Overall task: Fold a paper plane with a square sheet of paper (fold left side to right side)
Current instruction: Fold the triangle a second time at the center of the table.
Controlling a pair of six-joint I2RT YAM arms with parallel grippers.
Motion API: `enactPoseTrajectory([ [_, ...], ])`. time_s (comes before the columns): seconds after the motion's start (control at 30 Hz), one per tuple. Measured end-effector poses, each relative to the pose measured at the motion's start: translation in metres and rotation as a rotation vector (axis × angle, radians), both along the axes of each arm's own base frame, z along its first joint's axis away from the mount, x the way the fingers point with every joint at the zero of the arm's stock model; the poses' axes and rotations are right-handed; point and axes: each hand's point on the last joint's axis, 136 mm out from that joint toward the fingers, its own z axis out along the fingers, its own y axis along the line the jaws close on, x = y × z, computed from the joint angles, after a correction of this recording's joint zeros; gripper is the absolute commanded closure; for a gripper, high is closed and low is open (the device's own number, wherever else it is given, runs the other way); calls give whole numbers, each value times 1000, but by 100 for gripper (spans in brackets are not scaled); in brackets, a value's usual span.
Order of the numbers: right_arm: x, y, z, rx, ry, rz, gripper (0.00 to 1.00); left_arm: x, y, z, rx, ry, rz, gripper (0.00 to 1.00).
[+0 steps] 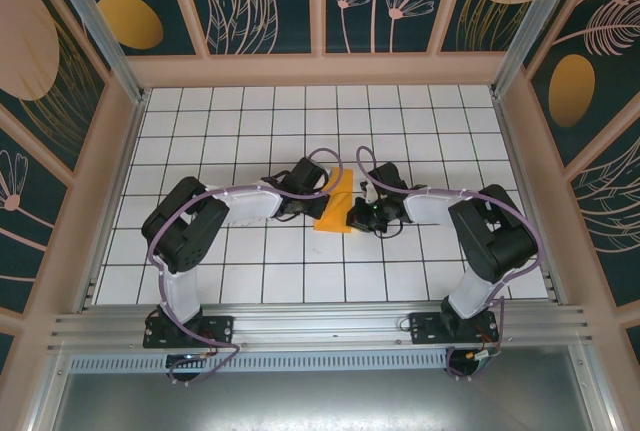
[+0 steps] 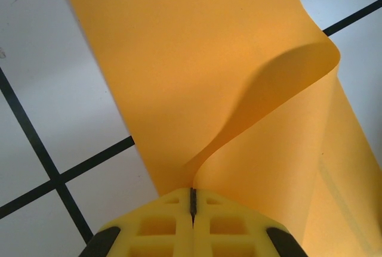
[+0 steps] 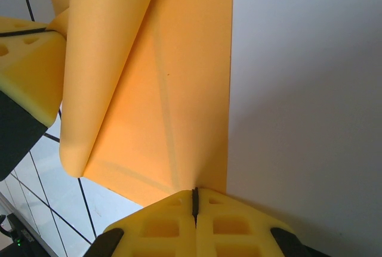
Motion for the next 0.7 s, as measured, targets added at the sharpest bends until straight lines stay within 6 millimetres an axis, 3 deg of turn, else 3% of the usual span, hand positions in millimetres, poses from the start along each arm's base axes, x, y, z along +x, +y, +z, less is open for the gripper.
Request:
enactPoseTrajectory([
  [0.37,1,-1,2,11,0,-2,100,-2,-5,-2,-13,5,-29,100],
  [0.7,7,-3,16,55,-17,-17,100,-1,-5,-2,-11,3,-31,100],
])
